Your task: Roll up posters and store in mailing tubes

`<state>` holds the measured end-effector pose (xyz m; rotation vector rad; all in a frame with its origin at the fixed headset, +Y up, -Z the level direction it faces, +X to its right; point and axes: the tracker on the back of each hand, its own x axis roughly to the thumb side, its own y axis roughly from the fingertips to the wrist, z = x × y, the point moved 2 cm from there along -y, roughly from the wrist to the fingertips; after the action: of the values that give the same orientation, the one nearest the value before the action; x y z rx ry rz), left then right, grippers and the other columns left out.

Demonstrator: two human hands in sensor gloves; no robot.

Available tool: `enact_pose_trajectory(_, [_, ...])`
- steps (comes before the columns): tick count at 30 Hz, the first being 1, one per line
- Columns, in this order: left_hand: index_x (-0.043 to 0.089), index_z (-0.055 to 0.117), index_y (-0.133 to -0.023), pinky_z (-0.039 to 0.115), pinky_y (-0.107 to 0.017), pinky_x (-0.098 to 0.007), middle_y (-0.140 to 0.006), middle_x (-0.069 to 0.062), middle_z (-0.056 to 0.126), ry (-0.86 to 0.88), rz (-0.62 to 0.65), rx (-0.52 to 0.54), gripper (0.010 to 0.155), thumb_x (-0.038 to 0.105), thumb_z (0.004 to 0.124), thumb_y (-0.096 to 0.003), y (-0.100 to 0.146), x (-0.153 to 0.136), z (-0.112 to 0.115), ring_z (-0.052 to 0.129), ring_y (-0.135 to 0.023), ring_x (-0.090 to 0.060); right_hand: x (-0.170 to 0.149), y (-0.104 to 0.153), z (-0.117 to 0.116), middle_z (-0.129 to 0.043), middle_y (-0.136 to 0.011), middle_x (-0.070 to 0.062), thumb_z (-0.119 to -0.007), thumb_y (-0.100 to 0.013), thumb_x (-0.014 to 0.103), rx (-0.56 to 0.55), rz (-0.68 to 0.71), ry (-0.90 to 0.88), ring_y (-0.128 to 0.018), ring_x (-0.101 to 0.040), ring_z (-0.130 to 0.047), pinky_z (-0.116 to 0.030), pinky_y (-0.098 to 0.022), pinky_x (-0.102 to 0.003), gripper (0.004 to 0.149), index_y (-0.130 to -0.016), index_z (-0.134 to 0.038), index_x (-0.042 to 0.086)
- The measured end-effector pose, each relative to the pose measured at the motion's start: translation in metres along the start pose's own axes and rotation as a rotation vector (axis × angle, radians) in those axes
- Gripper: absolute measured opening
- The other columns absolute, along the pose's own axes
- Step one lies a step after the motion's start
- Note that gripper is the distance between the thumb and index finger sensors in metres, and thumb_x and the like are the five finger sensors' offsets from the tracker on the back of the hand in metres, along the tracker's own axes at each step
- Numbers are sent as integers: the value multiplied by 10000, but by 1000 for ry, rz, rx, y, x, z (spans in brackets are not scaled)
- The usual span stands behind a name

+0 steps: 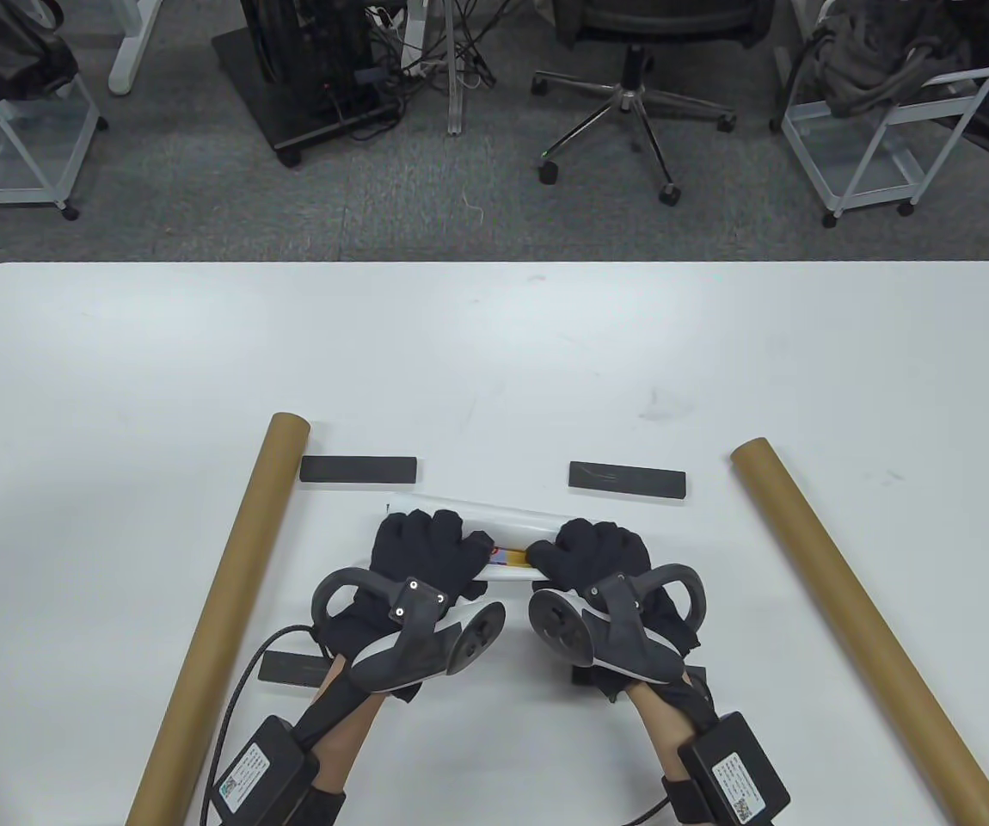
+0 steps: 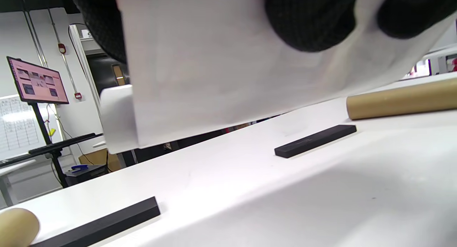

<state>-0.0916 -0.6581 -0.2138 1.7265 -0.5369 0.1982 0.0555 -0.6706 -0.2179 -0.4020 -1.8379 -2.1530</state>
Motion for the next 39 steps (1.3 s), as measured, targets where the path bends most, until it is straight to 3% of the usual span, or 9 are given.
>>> enact_pose_trajectory(5, [406,662,-1057,772,-754,-475,-789,117,917,72,9,32,575,481,724,-490,1,-5,-1,955,-664,-160,-4,1,1,-864,-706,10,-766,-400,389,-52,6,-15,-555,-239,-921,-775,-600,-555,511,-887,-765,239])
enact_pose_trajectory(13, [377,838,-897,797,-736,-453,-720,136,998,57,-4,61,455,498,736,-470,2,-10,-3,1030,-619,-132,-8,2,4,-948,-734,70,-790,-382,384,-119,13,-6,-604,-188,-1019,-812,-611,-491,506,-868,-792,244])
enact_pose_trajectory(19, [357,773,-921,761,-749,-486,-731,108,938,56,-23,38,452,486,692,-496,1,-11,-2,951,-587,-165,-7,1,3,-843,-784,-22,-691,-469,322,-49,29,-63,-619,-272,-903,-717,-641,-593,486,-940,-684,202])
enact_pose_trajectory(23, [357,816,-752,767,-744,-494,-647,124,925,7,-17,10,360,517,834,-430,0,-10,-1,936,-549,-159,-1,0,4,-843,-702,21,-770,-420,395,-50,31,14,-526,-229,-895,-740,-633,-569,492,-882,-696,243])
enact_pose_trajectory(27, [357,850,-657,770,-741,-503,-588,123,941,5,-8,-25,282,532,835,-437,0,-11,0,953,-535,-168,1,1,6,-872,-673,20,-773,-428,391,-59,33,3,-511,-230,-913,-756,-621,-563,413,-823,-755,271])
enact_pose_trajectory(30, [370,872,-704,763,-750,-504,-668,111,970,-14,-10,-14,307,548,780,-471,1,-12,1,971,-609,-187,-3,3,6,-874,-742,2,-765,-434,387,-72,8,17,-593,-269,-923,-735,-638,-585,406,-821,-791,266])
enact_pose_trajectory(33, [393,837,-820,746,-762,-509,-808,92,942,-25,-17,-8,374,537,744,-488,1,-13,3,953,-710,-205,-8,3,3,-728,-908,-110,-747,-430,386,-66,-11,-1,-714,-357,-814,-637,-664,-656,415,-821,-807,261])
enact_pose_trajectory(35, [392,825,-900,718,-779,-524,-906,43,873,-33,-17,-2,445,537,735,-489,1,-12,3,904,-775,-226,-10,2,4,-736,-857,-84,-736,-426,381,-54,-19,-15,-666,-324,-817,-654,-656,-644,426,-831,-800,267])
enact_pose_trajectory(39, [357,812,-967,719,-776,-528,-912,44,838,-26,-24,4,502,501,736,-492,1,-12,2,888,-755,-214,-9,2,3,-829,-737,-19,-745,-415,374,-66,-7,-18,-583,-270,-886,-730,-632,-595,435,-825,-816,249])
